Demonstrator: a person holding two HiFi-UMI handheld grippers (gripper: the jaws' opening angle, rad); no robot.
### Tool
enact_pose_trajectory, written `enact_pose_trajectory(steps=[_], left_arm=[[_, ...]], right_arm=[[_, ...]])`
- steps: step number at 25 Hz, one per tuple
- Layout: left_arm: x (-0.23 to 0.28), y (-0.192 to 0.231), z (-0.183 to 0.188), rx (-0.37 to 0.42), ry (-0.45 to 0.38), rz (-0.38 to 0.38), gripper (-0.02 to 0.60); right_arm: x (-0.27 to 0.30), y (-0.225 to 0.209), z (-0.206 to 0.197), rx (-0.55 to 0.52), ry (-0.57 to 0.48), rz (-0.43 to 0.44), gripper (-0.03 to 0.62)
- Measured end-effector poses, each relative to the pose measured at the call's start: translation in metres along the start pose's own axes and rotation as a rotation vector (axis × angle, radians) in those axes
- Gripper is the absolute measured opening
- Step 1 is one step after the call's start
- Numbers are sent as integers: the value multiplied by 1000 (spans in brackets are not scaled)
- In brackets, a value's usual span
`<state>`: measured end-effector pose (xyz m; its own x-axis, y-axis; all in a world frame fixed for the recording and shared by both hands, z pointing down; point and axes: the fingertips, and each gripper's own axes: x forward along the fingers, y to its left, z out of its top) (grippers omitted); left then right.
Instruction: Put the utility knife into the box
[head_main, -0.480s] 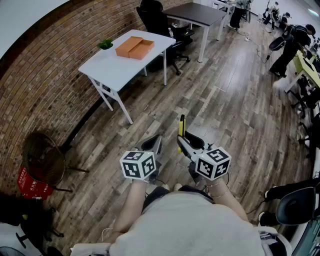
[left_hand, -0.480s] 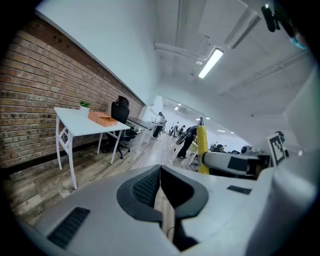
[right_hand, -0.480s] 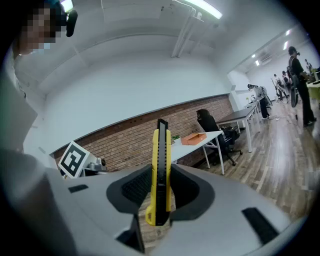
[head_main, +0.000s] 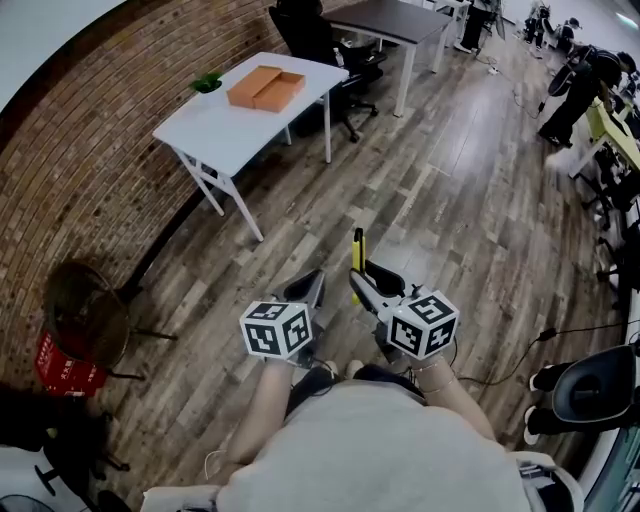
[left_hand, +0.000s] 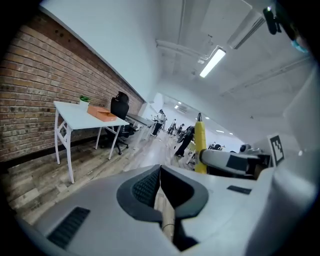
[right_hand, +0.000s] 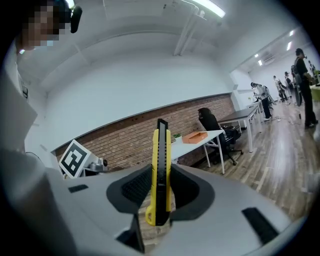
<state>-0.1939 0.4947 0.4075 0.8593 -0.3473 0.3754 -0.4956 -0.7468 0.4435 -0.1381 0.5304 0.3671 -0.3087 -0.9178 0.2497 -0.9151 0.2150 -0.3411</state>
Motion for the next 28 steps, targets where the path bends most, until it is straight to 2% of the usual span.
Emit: enact_pose_trajectory(steps=[8, 13, 20, 28], left_arm=[[8, -5, 5, 30, -13, 8, 8], [13, -19, 0, 57, -17, 27, 8], [25, -31, -26, 18, 15, 33, 8], [70, -18, -21, 4, 59, 1, 8]], right_arm=[[-4, -13, -11, 93, -14, -11, 114], [-18, -20, -17, 62, 2, 11, 114], [-32, -34, -35, 114, 13, 10, 114], [-12, -73, -33, 116, 21, -19, 114]])
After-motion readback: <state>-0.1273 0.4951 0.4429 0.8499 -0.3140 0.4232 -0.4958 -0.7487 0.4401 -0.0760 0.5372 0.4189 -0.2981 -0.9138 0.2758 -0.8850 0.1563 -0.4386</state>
